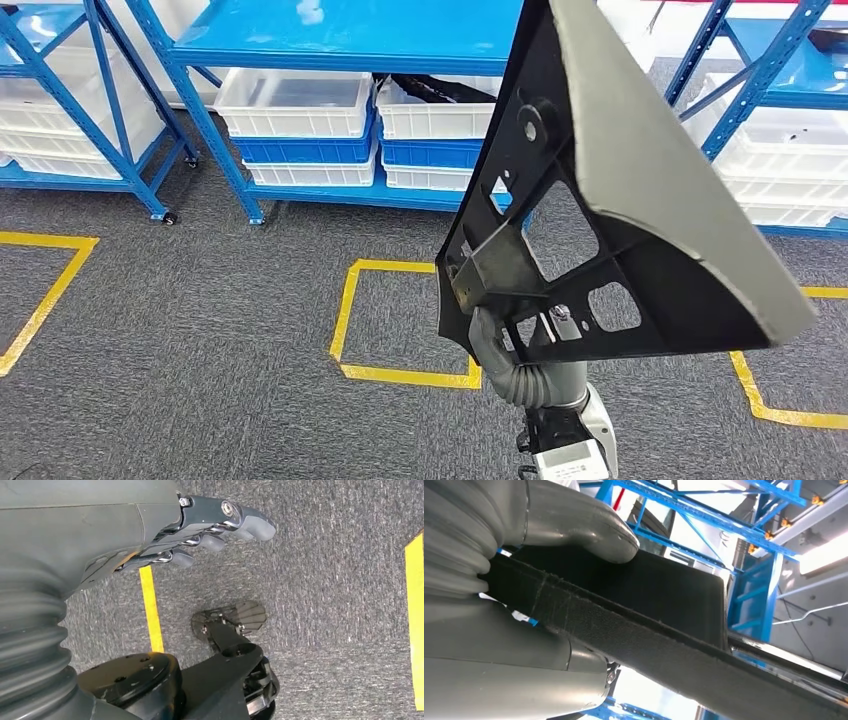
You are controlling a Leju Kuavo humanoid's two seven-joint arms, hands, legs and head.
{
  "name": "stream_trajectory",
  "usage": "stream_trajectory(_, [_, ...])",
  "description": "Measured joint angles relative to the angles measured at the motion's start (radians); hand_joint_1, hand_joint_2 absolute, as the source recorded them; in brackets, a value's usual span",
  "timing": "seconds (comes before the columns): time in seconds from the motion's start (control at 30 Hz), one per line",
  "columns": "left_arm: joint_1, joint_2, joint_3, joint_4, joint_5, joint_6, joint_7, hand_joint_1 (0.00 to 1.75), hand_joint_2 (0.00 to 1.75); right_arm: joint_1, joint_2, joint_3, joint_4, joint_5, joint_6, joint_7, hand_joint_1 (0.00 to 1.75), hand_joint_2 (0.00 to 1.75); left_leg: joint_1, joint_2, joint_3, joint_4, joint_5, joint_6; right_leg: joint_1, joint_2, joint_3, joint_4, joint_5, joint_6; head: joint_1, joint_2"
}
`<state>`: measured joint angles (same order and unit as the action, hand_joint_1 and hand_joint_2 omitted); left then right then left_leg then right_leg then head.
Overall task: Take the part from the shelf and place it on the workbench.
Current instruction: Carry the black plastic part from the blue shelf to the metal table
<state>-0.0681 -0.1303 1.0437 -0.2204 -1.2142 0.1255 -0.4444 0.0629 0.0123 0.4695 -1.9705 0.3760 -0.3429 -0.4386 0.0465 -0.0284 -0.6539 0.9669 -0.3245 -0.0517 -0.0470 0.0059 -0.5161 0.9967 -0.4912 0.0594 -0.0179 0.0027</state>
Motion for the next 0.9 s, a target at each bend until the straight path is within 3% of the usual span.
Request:
stream_trajectory(0.07, [0.003,0.000,0.000,0.000,0.000,0.000,0.000,0.00,1.75,0.000,0.000,0.002,0.001,0.004,-0.001,0.001,1.75,1.75,0.005,0.008,-0.015,0.034,-0.028,-0.003,0.000,-0.010,0.000,0.001,0.009,-0.018,-0.003,0.000])
stream_trajectory(0.17, [0.005,-0.001,0.000,0.001,-0.001,0.000,0.000,0.00,1.75,0.001,0.000,0.006,0.003,0.010,-0.003,0.002,1.75,1.75,-0.001,0.022,-0.093,0.239,-0.156,0.006,0.010,-0.030,-0.006,0.002,0.018,-0.035,-0.007,0.000])
stream_trajectory(0.2, [0.005,-0.001,0.000,0.001,-0.001,0.000,0.000,0.00,1.75,0.001,0.000,0.007,0.004,0.012,-0.003,0.002,1.75,1.75,-0.003,0.022,-0.113,0.301,-0.184,0.008,0.015,-0.038,-0.008,0.003,0.019,-0.036,-0.007,0.000])
stream_trajectory(0.23, [0.006,-0.001,0.000,0.001,-0.002,0.000,0.000,0.00,1.75,0.001,0.000,0.009,0.006,0.013,-0.003,0.003,1.75,1.75,-0.004,0.023,-0.117,0.327,-0.192,0.012,0.019,-0.047,-0.009,0.003,0.019,-0.037,-0.007,0.000])
stream_trajectory(0.27, [0.006,-0.001,0.000,0.001,-0.002,0.000,0.000,0.00,1.75,0.001,0.000,0.011,0.007,0.014,-0.004,0.004,1.75,1.75,-0.006,0.026,-0.100,0.312,-0.182,0.016,0.023,-0.056,-0.009,0.003,0.019,-0.038,-0.007,0.000])
stream_trajectory(0.3, [0.007,-0.001,0.000,0.001,-0.002,0.000,0.000,0.00,1.75,0.001,0.000,0.013,0.007,0.015,-0.004,0.004,1.75,1.75,-0.008,0.033,-0.066,0.262,-0.160,0.022,0.025,-0.064,-0.007,0.004,0.018,-0.038,-0.007,0.000])
stream_trajectory(0.37, [0.006,-0.001,0.000,0.001,-0.002,0.000,0.000,0.00,1.75,0.000,0.000,0.016,0.007,0.017,-0.004,0.005,1.75,1.75,-0.016,0.078,0.013,0.130,-0.119,0.033,0.032,-0.081,-0.004,0.006,0.013,-0.034,-0.008,0.000])
stream_trajectory(0.43, [0.003,-0.003,0.000,0.001,-0.004,0.000,0.000,0.00,1.75,0.000,-0.001,0.017,0.007,0.021,-0.005,0.008,1.75,1.75,-0.026,0.103,0.042,0.070,-0.106,0.040,0.040,-0.095,-0.002,0.007,0.009,-0.026,-0.005,0.000])
stream_trajectory(0.5, [0.002,-0.003,0.000,0.001,-0.005,0.000,0.000,0.00,1.75,0.000,-0.002,0.018,0.007,0.025,-0.006,0.009,1.75,1.75,-0.032,0.080,0.034,0.069,-0.102,0.048,0.042,-0.114,-0.001,0.004,0.008,-0.019,-0.002,0.000])
stream_trajectory(0.57, [0.001,-0.004,0.000,0.001,-0.005,0.000,0.000,0.00,1.75,-0.001,-0.003,0.019,0.007,0.027,-0.008,0.010,1.75,1.75,-0.032,0.055,0.030,0.063,-0.095,0.061,0.038,-0.091,-0.011,0.024,-0.009,-0.013,-0.002,0.000])
stream_trajectory(0.6, [0.000,-0.004,0.000,0.001,-0.005,0.000,0.000,0.00,1.75,-0.001,-0.003,0.019,0.007,0.028,-0.009,0.010,1.75,1.75,-0.031,0.042,0.028,0.060,-0.090,0.068,0.036,-0.066,-0.027,0.060,-0.029,-0.014,-0.002,0.000])
stream_trajectory(0.67, [-0.003,-0.004,0.000,0.001,-0.005,0.001,0.000,0.00,1.75,0.000,-0.005,0.019,0.008,0.028,-0.010,0.010,1.75,1.75,-0.030,0.015,0.021,0.059,-0.083,0.079,0.033,-0.019,-0.086,0.180,-0.083,-0.023,-0.001,0.000])
stream_trajectory(0.73, [-0.004,-0.005,0.000,0.001,-0.006,0.001,0.001,0.00,1.75,0.001,-0.009,0.019,0.009,0.028,-0.010,0.010,1.75,1.75,-0.033,-0.015,0.013,0.060,-0.077,0.084,0.034,-0.009,-0.137,0.277,-0.112,-0.024,-0.001,0.000])
stream_trajectory(0.77, [-0.003,-0.005,0.000,0.001,-0.007,0.001,0.001,0.00,1.75,0.001,-0.010,0.019,0.009,0.028,-0.010,0.010,1.75,1.75,-0.033,-0.030,0.010,0.060,-0.075,0.084,0.033,-0.008,-0.140,0.276,-0.104,-0.018,-0.001,0.000])
stream_trajectory(0.8, [-0.002,-0.005,0.000,0.001,-0.008,0.001,0.002,0.00,1.75,0.001,-0.011,0.019,0.010,0.028,-0.010,0.010,1.75,1.75,-0.033,-0.045,0.009,0.060,-0.072,0.082,0.032,-0.003,-0.122,0.236,-0.082,-0.010,-0.001,0.000])
stream_trajectory(0.87, [-0.001,-0.006,0.000,0.001,-0.008,0.002,0.004,0.00,1.75,0.001,-0.012,0.019,0.010,0.029,-0.010,0.010,1.75,1.75,-0.035,-0.072,0.007,0.061,-0.066,0.075,0.030,0.029,-0.056,0.102,-0.031,-0.001,-0.001,0.000])
stream_trajectory(0.9, [-0.001,-0.006,0.000,0.001,-0.008,0.002,0.005,0.00,1.75,0.001,-0.012,0.019,0.010,0.029,-0.010,0.010,1.75,1.75,-0.037,-0.084,0.005,0.062,-0.063,0.070,0.029,0.044,-0.032,0.051,-0.015,-0.002,-0.001,0.000])
